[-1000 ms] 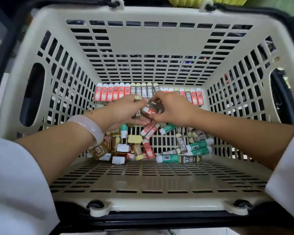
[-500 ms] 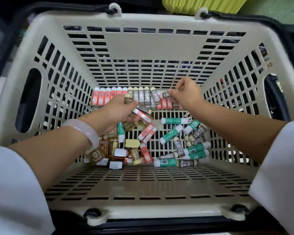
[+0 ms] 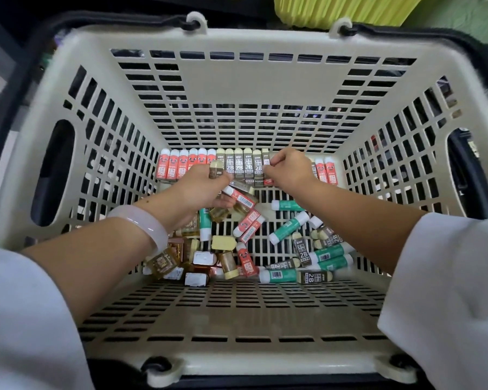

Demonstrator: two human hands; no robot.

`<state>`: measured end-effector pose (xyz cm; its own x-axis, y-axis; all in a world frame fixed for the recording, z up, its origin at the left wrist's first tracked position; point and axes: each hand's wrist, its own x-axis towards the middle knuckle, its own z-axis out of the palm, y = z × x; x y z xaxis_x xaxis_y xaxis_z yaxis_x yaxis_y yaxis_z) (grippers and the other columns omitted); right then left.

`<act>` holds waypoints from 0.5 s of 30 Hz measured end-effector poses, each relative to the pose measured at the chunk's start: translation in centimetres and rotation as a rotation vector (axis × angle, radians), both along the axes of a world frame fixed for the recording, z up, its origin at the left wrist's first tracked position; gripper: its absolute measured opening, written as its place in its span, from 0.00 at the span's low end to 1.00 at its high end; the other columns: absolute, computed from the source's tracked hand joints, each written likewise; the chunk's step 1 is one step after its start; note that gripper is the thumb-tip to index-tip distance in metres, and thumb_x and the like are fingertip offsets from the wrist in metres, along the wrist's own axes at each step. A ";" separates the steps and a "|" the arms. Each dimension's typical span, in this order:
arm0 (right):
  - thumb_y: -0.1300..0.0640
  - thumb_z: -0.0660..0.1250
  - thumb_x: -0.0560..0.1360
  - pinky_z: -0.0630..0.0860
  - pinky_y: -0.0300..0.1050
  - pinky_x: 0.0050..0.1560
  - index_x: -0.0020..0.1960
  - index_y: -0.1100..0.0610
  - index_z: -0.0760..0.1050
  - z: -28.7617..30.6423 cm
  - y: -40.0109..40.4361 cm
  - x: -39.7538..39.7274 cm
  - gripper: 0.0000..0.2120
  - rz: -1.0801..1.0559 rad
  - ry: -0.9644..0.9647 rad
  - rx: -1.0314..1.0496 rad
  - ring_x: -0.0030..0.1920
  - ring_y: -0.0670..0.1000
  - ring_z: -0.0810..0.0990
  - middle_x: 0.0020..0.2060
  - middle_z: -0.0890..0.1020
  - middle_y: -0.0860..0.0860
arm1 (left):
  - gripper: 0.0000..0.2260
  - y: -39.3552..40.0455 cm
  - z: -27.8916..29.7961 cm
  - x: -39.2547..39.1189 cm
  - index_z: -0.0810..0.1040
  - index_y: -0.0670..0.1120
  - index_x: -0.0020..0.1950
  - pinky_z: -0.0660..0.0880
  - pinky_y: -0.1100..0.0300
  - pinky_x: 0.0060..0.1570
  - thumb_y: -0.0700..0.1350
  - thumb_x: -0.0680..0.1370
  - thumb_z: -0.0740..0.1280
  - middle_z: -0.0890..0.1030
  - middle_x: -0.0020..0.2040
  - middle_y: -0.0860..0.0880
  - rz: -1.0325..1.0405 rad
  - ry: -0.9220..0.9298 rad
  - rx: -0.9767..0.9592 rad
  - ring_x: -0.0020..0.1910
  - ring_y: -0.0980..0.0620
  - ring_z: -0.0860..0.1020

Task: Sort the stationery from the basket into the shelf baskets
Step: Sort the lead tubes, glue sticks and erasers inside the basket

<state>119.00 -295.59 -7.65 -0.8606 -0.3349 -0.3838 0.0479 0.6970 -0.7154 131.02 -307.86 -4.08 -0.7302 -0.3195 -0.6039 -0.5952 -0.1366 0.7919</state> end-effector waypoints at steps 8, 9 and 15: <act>0.61 0.63 0.75 0.78 0.50 0.48 0.38 0.55 0.67 0.4 -0.1 0.5 0.08 0.103 0.073 0.098 0.46 0.57 0.81 0.39 0.79 0.56 | 0.10 -0.3 -0.3 -0.1 0.71 0.37 0.57 0.80 0.65 0.37 0.42 0.80 0.61 0.74 0.49 0.44 0.031 0.010 -0.008 0.30 0.56 0.81; 0.62 0.62 0.75 0.78 0.51 0.49 0.36 0.55 0.68 0.5 0.0 0.6 0.10 0.109 0.083 0.112 0.46 0.58 0.81 0.39 0.80 0.57 | 0.11 -0.3 -0.4 -0.1 0.71 0.37 0.57 0.80 0.64 0.38 0.43 0.80 0.61 0.74 0.50 0.44 0.029 0.010 -0.014 0.30 0.56 0.81; 0.62 0.60 0.77 0.79 0.56 0.48 0.57 0.61 0.73 0.6 0.0 1.0 0.10 0.092 0.090 0.101 0.46 0.59 0.82 0.46 0.82 0.60 | 0.11 -0.4 -0.5 -0.1 0.71 0.38 0.57 0.80 0.62 0.41 0.44 0.80 0.61 0.74 0.56 0.42 0.020 0.005 -0.034 0.34 0.54 0.82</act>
<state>119.99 -295.62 -7.10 -0.8603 -0.3779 -0.3422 -0.0808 0.7638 -0.6403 130.96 -308.30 -4.55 -0.7267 -0.3538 -0.5889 -0.5886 -0.1215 0.7993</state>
